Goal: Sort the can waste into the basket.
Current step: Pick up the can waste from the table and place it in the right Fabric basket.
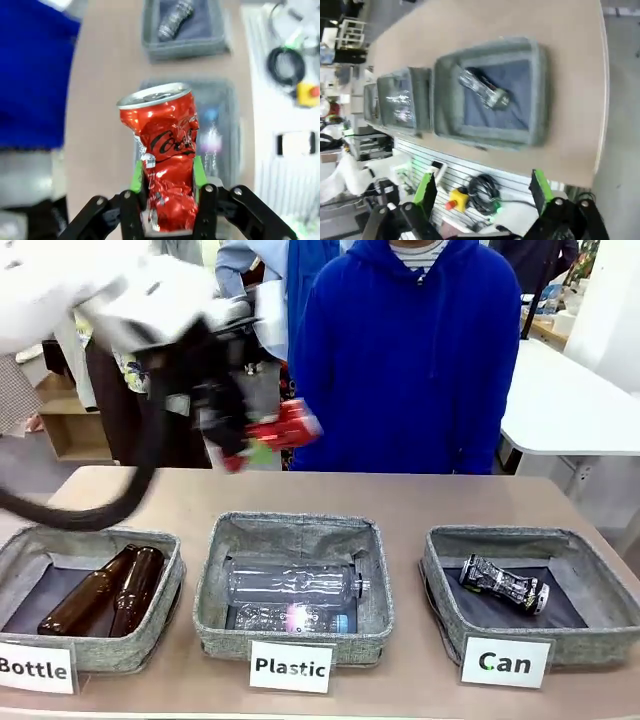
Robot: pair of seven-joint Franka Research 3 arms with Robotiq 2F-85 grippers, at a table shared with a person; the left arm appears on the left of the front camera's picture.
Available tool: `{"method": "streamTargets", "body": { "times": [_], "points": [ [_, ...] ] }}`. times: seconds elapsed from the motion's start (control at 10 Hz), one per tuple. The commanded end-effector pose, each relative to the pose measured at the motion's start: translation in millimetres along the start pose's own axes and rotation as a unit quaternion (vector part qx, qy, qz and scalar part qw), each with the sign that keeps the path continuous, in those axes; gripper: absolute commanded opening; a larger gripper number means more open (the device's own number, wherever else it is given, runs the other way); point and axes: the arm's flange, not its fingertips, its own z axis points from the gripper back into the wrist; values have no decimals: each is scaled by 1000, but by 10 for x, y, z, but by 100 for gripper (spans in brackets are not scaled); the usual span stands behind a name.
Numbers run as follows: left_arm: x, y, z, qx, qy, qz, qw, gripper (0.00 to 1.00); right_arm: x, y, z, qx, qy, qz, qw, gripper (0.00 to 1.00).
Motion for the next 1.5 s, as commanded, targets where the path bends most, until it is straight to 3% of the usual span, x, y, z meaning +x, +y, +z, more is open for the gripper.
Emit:
{"method": "streamTargets", "body": {
  "times": [0.0,0.1,0.2,0.3,0.4,0.5,0.8,1.1,1.2,1.3,1.4],
  "points": [
    [688,345,-663,-47,-3,12,999,43,-343,-357,-96,11,25,-2,1000,100],
    [1136,314,-1068,-60,-3,39,997,43,-520,-522,-98,28,2,-18,999,100],
    [1515,207,-1551,-107,14,43,993,43,-707,-694,-69,59,-64,-30,996,100],
    [1780,99,-1927,-72,43,25,996,43,-418,-457,-32,8,11,-17,1000,100],
    [1966,22,-2205,-97,51,22,994,43,-418,-457,-32,8,11,-17,1000,100],
    [2134,-28,-2475,-63,66,21,996,43,-418,-457,-32,8,11,-17,1000,100],
    [2198,-23,-2867,-56,91,21,994,43,-418,-457,-32,8,11,-17,1000,100],
    [2092,-2,-2892,-64,93,14,994,43,-418,-457,-32,8,11,-17,1000,100],
    [2079,-8,-2874,-75,87,18,993,90,-418,-457,-32,8,11,-17,1000,100],
    [2075,-16,-2854,-76,89,10,993,100,-418,-457,-32,8,11,-17,1000,100],
    [2075,-20,-2833,-76,88,7,993,100,-418,-457,-32,8,11,-17,1000,100]
  ]
}}
